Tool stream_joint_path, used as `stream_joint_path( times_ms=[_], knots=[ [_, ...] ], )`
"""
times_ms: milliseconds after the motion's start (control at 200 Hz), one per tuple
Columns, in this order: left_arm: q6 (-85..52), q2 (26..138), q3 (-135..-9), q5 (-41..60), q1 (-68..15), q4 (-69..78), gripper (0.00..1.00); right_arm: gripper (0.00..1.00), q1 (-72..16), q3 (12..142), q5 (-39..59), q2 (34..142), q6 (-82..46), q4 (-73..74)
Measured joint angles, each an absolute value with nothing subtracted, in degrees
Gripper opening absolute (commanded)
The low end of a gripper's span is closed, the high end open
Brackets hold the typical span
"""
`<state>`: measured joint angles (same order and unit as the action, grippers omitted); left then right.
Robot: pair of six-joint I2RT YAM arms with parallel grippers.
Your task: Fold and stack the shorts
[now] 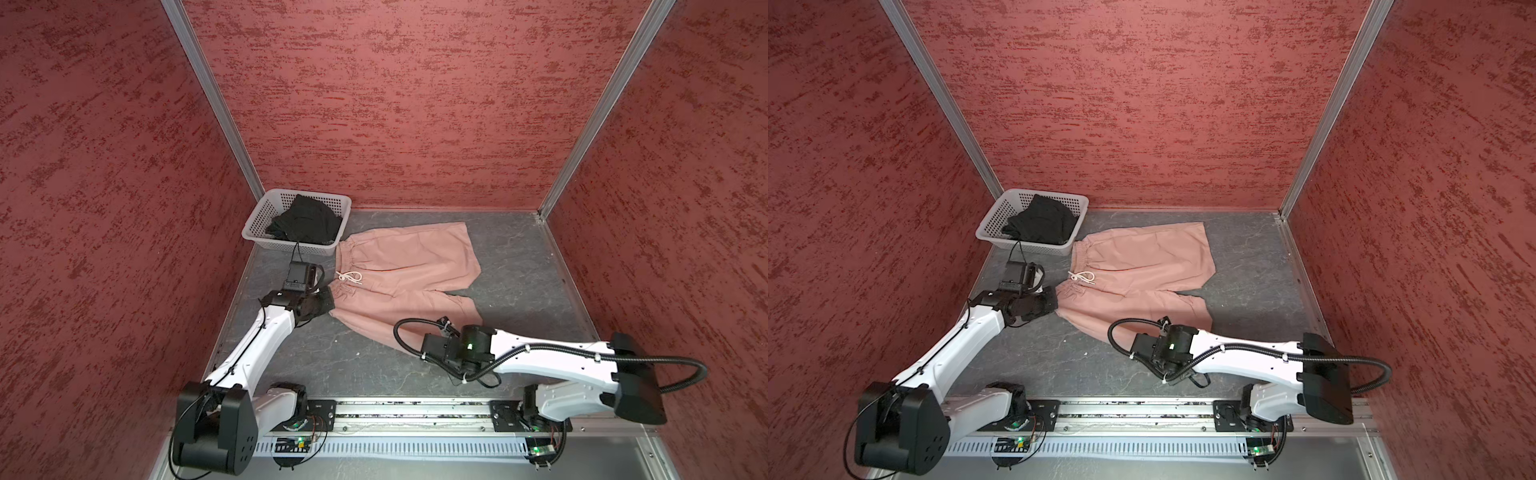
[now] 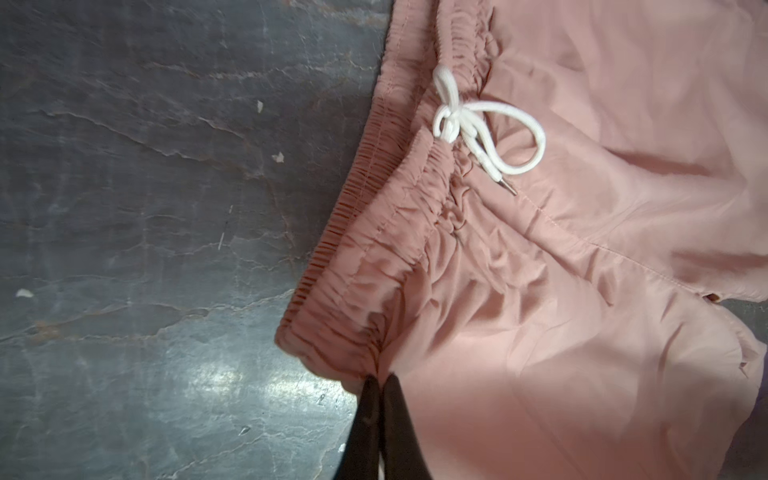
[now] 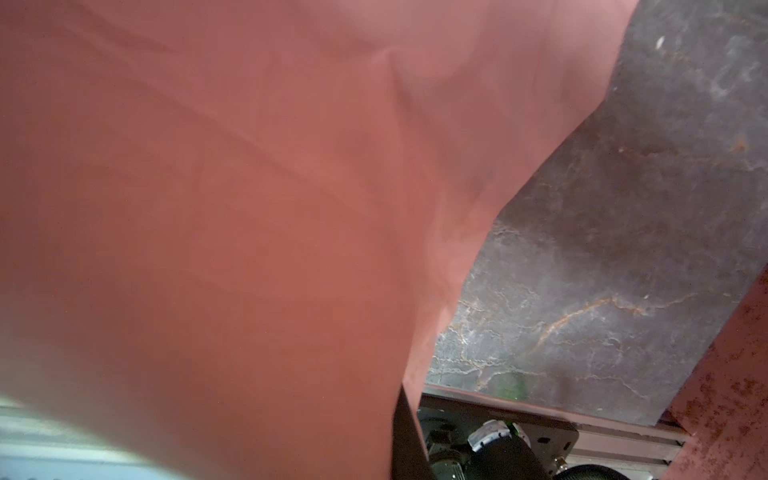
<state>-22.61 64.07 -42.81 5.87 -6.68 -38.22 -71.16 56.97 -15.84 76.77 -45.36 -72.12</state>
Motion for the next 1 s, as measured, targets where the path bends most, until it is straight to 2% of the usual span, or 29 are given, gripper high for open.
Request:
stream_joint_path(
  times_ms=[250, 641, 837, 1002],
  knots=[
    [-25.54, 58.57, -43.53, 4.60, -9.72, -44.07, 0.00, 0.00, -68.79, 62.08, -19.55, 69.52, -45.19, -78.15],
    [-31.03, 51.03, -52.58, -0.27, -18.26, -57.95, 0.00, 0.00, -68.47, 71.79, -26.94, 60.18, -47.24, -84.05],
    [-34.92, 48.21, -53.80, -0.91, -22.28, -62.89, 0.00, 0.00, -68.20, 71.90, -31.75, 56.31, -46.46, -82.48],
    [-35.33, 49.47, -56.05, -2.92, -22.94, -63.66, 0.00, 0.00, -63.70, 70.81, -32.82, 54.63, -38.72, -74.61]
  ],
)
